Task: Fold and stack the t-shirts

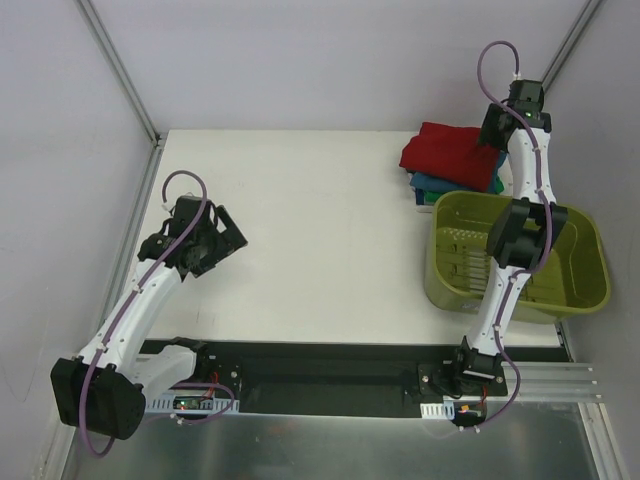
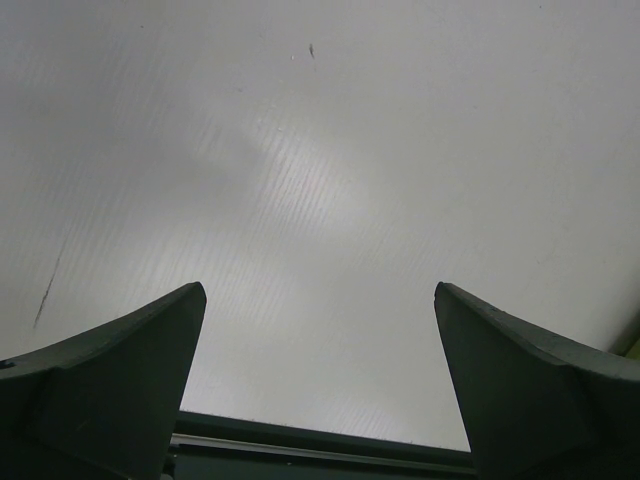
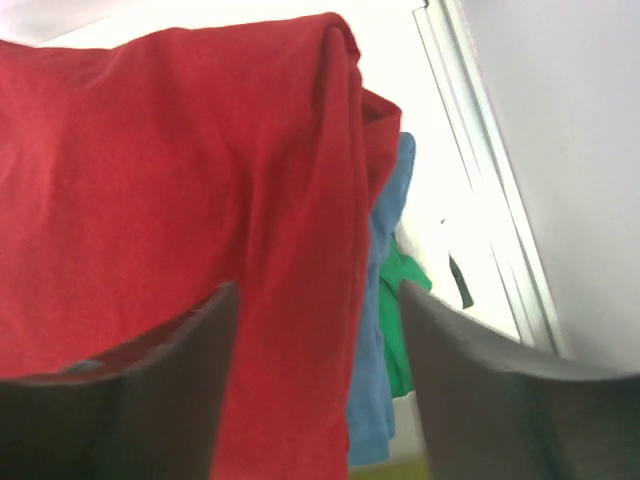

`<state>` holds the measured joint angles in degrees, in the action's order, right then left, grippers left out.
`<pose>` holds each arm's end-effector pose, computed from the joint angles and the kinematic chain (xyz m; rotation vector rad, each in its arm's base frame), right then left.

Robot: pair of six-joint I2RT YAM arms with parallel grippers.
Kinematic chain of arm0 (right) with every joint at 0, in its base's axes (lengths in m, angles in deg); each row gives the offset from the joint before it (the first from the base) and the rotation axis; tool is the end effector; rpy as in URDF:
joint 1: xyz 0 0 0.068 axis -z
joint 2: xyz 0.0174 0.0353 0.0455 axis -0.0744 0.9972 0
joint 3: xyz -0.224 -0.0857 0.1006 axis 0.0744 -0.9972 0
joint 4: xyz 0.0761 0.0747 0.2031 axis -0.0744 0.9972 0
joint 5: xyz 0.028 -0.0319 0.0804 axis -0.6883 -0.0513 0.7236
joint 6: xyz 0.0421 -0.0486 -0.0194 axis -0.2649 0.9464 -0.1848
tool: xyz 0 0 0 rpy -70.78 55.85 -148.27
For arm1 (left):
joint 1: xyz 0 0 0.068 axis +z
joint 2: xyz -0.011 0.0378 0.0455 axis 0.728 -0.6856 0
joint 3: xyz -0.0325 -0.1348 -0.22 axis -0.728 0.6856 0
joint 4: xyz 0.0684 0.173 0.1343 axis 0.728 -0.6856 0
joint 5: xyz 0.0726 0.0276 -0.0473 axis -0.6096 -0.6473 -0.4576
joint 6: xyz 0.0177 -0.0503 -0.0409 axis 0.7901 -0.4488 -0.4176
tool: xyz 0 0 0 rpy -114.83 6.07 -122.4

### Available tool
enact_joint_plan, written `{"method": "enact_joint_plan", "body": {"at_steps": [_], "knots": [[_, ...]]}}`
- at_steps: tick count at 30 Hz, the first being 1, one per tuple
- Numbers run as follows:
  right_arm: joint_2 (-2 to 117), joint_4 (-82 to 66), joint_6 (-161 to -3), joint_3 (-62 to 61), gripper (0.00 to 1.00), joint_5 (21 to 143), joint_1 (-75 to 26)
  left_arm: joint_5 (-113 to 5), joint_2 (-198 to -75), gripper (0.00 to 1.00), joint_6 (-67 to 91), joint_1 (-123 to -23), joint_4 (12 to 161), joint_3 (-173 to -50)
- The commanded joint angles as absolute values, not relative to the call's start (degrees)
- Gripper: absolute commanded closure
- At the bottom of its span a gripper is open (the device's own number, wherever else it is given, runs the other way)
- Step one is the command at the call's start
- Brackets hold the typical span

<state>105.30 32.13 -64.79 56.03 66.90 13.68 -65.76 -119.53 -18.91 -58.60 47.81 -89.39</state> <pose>0.4775 -0.0862 0.3016 0.0527 2.2435 -0.3357 0.1914 -0.0366 0.2657 -0.6613 2.2955 -0.3808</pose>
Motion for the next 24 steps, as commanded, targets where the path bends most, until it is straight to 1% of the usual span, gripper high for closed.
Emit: {"method": "enact_joint_plan", "body": {"at_steps": [1,2,3,8,10,16,19,20,24], "knots": [[102.7,30.0,-64.9,58.9,0.25,70.3,13.7,-66.9,-119.9,0.0,-18.6,-57.9,47.7,-91.5],[102.1,29.9,-64.9,58.6,0.05,70.7,13.7,-66.8,-119.8,0.01,-18.6,-57.9,47.6,-91.5],[100.8,29.9,-64.9,58.3,0.03,71.1,13.7,-66.7,-119.7,0.0,-18.6,-58.0,47.8,-91.4],[95.5,28.6,-66.1,53.4,0.03,73.9,13.6,-66.3,-118.0,0.01,-18.5,-57.9,47.9,-90.9],[93.1,28.6,-66.5,52.4,0.03,78.8,13.2,-65.8,-117.0,0.01,-18.5,-57.9,47.9,-90.4],[86.3,28.8,-67.3,45.3,0.03,86.1,10.9,-64.5,-112.9,0.01,-18.0,-57.9,47.9,-89.1],[81.1,28.2,-66.9,38.5,0.03,87.3,8.9,-64.3,-110.2,0.01,-17.9,-57.9,47.9,-88.2],[77.4,26.5,-67.0,35.7,0.03,87.2,7.7,-64.2,-109.6,0.01,-17.8,-57.9,47.9,-87.8],[65.9,20.2,-68.5,18.5,0.03,89.1,4.5,-63.7,-106.8,0.01,-17.3,-57.9,47.9,-86.7]]}}
